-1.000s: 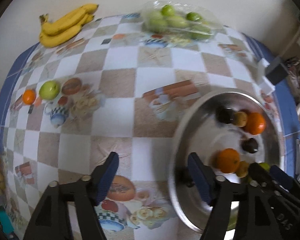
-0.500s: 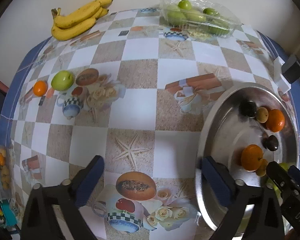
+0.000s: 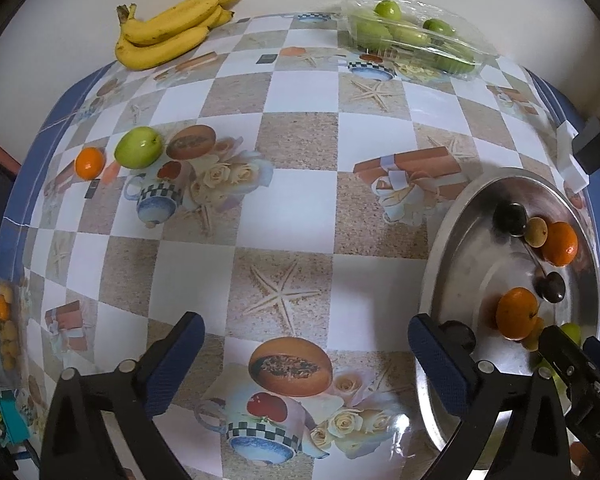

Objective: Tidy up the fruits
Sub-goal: 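Move both grippers from the bowl toward the orange and green mango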

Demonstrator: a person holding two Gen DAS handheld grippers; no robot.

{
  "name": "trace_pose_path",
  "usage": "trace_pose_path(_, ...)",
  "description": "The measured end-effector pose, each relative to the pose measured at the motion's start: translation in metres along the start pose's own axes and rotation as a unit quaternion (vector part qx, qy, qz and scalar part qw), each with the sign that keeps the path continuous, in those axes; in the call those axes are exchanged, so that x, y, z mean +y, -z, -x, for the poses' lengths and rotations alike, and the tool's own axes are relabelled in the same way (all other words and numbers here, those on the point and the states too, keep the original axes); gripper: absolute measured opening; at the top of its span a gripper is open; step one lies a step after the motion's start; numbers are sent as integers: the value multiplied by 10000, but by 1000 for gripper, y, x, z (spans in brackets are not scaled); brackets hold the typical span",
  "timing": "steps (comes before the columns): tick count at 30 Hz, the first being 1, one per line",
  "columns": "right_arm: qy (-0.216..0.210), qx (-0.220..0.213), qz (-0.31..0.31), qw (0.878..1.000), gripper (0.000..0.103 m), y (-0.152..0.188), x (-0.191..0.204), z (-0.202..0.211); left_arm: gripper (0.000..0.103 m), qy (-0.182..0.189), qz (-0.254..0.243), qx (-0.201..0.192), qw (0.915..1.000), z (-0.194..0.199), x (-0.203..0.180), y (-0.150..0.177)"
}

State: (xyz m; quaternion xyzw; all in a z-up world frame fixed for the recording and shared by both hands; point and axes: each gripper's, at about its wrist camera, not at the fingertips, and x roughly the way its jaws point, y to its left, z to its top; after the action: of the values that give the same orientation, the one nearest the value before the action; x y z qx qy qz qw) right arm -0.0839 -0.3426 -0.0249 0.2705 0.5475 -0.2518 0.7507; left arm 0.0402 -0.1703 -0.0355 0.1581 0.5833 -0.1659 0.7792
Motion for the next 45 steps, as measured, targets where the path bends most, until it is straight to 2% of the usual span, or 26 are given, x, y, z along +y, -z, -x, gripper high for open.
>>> trace_pose_path(8,-141,-43,-74,9999,98,1,4,4,103,60,-23,-72,10000,7,11,-2)
trace_pose_path(16,-125,-221,261,9993,98,-2,32,11,103,-33,-28,-189,9998,14,33,-7)
trace_pose_path(22,-89,-217,428,9988,98,0,54,8,103,-117,190,-187,9996,13,65,-9)
trace_pose_path(30,-97,-179,726,9972,98,5,91,2,103,-410,372,-221,9982,8,111,-13)
trace_pose_path(45,-323,-81,1124,9931,98,19,164,-12,103,-459,743,-255,9958,5,170,-14)
